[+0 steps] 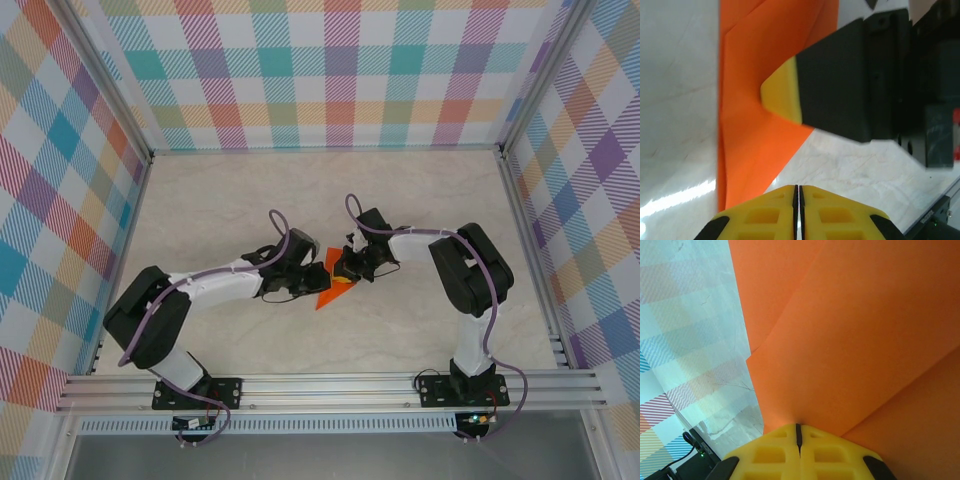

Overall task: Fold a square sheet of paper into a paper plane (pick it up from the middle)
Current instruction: Fourth fold the wing at the center of the table.

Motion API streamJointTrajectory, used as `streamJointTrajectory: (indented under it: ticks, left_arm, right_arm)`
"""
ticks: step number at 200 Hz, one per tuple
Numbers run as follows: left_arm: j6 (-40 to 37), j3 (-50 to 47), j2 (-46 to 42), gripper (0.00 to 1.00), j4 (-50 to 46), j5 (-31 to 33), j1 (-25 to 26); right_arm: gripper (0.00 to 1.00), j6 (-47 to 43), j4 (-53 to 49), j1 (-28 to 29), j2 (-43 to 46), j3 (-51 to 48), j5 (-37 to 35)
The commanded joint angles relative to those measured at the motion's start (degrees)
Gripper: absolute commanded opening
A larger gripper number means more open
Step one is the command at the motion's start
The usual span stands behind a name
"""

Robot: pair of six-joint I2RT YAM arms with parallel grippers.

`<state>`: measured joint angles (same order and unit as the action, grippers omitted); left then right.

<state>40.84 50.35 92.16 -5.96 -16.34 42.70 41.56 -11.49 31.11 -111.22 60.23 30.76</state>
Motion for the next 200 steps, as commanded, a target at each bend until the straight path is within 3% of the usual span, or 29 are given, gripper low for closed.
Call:
streamJointTrajectory:
  ticks: [1,40,111,200]
  left_arm:
    - [-2.4,1.8,4.7,0.10,2.2,0.2,0.5]
    - [-2.8,2.3,8.7,0.09,5.4,-1.2,-0.1]
    - [-3.7,0.3,11.8,0.08,-0.1,-1.6,-0.3]
    - [-4.8,-5.2,8.2,0.07,-4.2,-4.0,-0.4]
  right_arm:
    - [0.02,0.1,-5.0,0.2,-6.4,-2.2,-9.7]
    - [0.02,0.1,-5.1,0.2,-6.6,-2.2,-9.6]
    - [0.01,0.0,-5.5,0.2,-7.4,-1.9,-9.7]
    - [0.01,0.0,-6.0,0.2,-7.7,-2.1,-10.2]
